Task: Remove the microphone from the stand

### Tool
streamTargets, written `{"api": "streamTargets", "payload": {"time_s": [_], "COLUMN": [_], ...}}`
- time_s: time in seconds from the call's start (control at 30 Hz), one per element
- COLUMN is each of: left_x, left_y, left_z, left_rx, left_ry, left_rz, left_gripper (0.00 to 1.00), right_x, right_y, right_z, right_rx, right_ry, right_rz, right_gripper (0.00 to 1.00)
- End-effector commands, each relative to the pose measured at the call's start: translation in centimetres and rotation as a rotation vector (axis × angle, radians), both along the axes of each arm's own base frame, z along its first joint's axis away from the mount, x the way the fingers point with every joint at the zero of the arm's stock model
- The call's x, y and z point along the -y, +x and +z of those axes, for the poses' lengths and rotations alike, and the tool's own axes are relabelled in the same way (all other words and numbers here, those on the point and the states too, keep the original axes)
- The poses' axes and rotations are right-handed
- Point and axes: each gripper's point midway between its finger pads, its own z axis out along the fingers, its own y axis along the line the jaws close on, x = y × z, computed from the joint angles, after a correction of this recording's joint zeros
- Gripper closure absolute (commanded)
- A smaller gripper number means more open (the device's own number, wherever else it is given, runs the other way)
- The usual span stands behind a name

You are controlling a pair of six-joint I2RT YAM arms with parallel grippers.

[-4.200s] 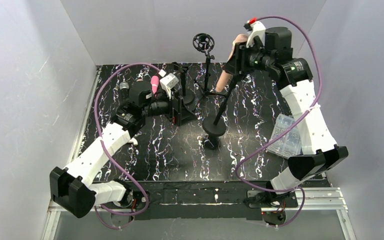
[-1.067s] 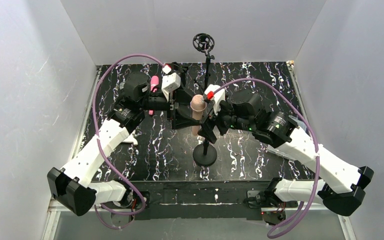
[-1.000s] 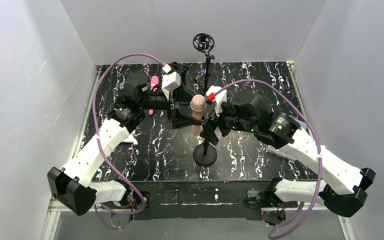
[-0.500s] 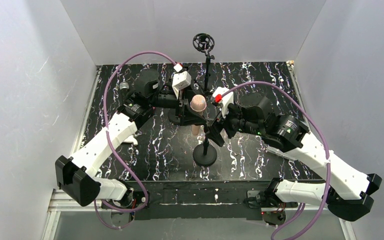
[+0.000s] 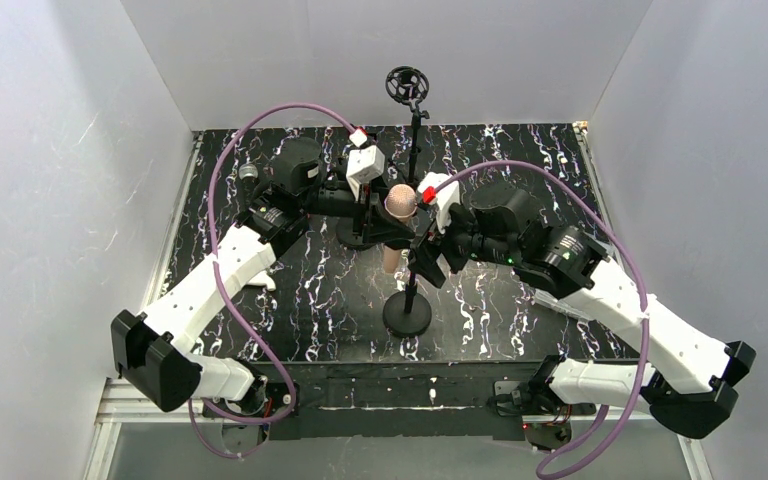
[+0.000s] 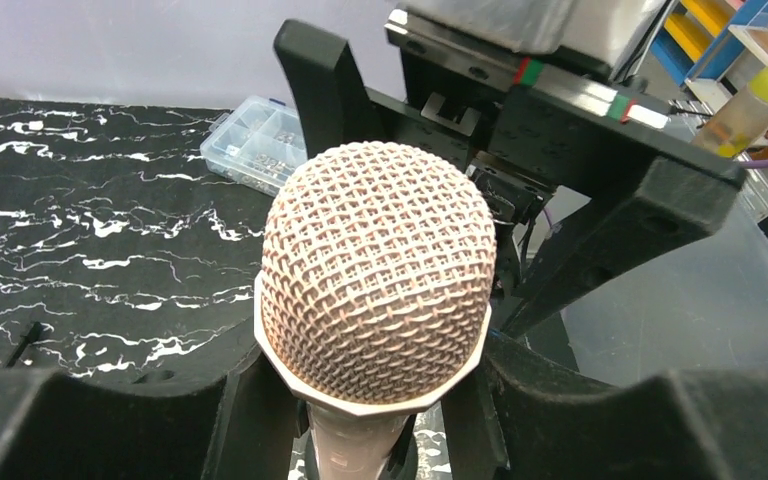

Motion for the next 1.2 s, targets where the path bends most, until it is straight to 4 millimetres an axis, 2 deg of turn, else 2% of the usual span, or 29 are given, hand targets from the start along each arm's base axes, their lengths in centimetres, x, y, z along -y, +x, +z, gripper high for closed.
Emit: {"api": "streamTargets", "payload": {"time_s": [0.0,0.13,0.27,0.47,0.57,0.67,0.83,0.97,1.17], "left_x": [-0.6,-1.2,-1.7,-1.8,-1.4,-0.7,0.0,0.0,0.0], "left_y": [-1.3,-1.8,-1.9,-2.1,-1.3,-0.5,0.2,0.2,0.2], "left_z": [2.0,0.8,-0.1,-0.8,-0.3,-0.5,-0.6,-0.6,-0.5], "left_rx": [0.108,0.156,0.208,0.179,0.131,0.069,0.034,0.031,0.030], "left_ry": [-0.035,0.001,0.027,0.038,0.041,0.058,0.068,0.064,0.066], "left_rz": [-0.038,-0.051,-0.049,-0.056,-0.022,-0.025,-0.032,-0.034,-0.033], "left_gripper": [1.00,1.00,1.00,1.00,1.00,1.00,1.00,1.00,1.00], "right_x": [-0.7,-0.1,0.7,0.0,-0.5,-0.6,0.5,0.5,0.8], "right_y": [0.6,1.0,1.7,1.1,1.3,1.4,1.2,1.1,1.3], "right_z": [1.6,1.4,2.9,2.6,3.2,3.1,2.5,1.9,1.7], "right_rx": [0.043,0.022,-0.008,-0.076,-0.012,0.022,0.041,0.029,0.039], "right_ry": [0.042,0.051,0.131,0.149,0.120,0.088,0.040,0.032,0.035], "right_rz": [0.023,0.039,0.081,0.134,0.084,0.057,0.025,0.030,0.007], "right_gripper": [0.15,0.17,0.12,0.11,0.21,0.23,0.30,0.45,0.85]}}
